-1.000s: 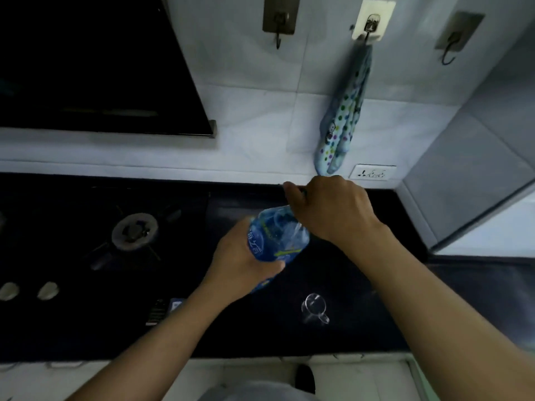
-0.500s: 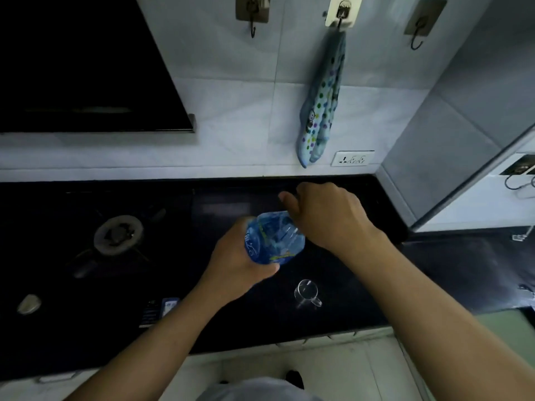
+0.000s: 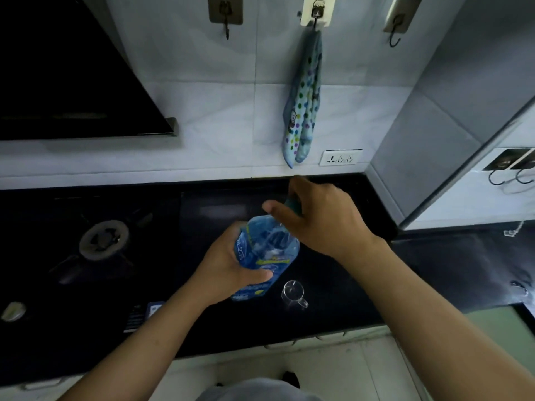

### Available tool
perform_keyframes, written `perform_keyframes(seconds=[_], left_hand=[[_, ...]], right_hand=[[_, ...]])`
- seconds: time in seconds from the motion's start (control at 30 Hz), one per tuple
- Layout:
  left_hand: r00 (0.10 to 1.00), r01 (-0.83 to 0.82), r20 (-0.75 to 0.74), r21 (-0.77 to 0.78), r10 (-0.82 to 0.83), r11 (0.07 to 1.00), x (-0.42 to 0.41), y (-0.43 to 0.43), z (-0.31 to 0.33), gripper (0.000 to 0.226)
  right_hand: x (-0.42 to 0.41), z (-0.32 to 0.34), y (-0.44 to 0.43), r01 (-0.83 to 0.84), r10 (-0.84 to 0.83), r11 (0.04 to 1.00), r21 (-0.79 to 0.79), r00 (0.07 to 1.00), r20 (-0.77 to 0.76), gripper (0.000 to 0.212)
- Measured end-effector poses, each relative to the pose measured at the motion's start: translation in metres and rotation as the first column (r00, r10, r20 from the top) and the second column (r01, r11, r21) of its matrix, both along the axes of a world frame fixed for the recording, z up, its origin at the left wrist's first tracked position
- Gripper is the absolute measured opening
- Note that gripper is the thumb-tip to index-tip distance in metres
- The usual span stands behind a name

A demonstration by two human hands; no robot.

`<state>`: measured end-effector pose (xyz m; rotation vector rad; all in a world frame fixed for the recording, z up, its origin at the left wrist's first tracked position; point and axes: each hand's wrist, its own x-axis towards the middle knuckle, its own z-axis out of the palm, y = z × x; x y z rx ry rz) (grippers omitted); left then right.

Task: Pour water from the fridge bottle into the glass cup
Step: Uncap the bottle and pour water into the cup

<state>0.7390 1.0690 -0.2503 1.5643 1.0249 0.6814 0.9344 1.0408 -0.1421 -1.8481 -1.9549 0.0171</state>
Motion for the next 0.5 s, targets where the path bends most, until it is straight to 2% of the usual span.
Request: perform_keyframes(seconds=[0.03, 0.13, 0.2, 0.27, 0.33, 0.47, 0.5], left_hand=[[1.0, -0.005, 0.005, -0.005, 0.006, 1.0, 0.002, -0.001, 0.0, 0.079], [1.0, -0.028, 0.003, -0.004, 0.028, 1.0, 0.009, -0.004, -0.002, 0.077], [0.999, -0.047, 0.006, -0.009, 0.047, 0.999, 0.013, -0.006, -0.002, 0.077], [0.999, -0.044, 0.001, 0.005, 0.044, 0.999, 0.016, -0.008, -0.002, 0.078], [0.999, -0.035, -0.013, 0.017, 0.036, 0.999, 0.021, -0.011, 0.0, 0.077], [0.998, -0.051, -0.021, 0.009, 0.051, 0.999, 0.029, -0.016, -0.001, 0.077], [0.998, -0.059, -0.023, 0.007, 0.059, 0.998, 0.032, -0.018, -0.001, 0.077]], right_hand=[[0.002, -0.003, 0.0, 0.001, -0.001, 1.0, -0.005, 1.0, -0.023, 0.046], [0.014, -0.005, -0.004, -0.208, 0.188, 0.976, -0.06, 0.952, -0.242, 0.018], [0.021, -0.004, -0.007, -0.25, 0.194, 0.96, -0.129, 0.92, -0.34, 0.03], [0.023, -0.008, -0.007, -0.147, 0.104, 0.98, -0.133, 0.953, -0.284, 0.04], [0.025, -0.013, -0.007, -0.061, 0.047, 0.996, -0.069, 0.98, -0.194, 0.041], [0.034, -0.016, -0.011, -0.206, 0.186, 0.978, -0.034, 0.933, -0.307, 0.017], [0.036, -0.015, -0.013, -0.209, 0.178, 0.976, -0.063, 0.93, -0.32, 0.021]])
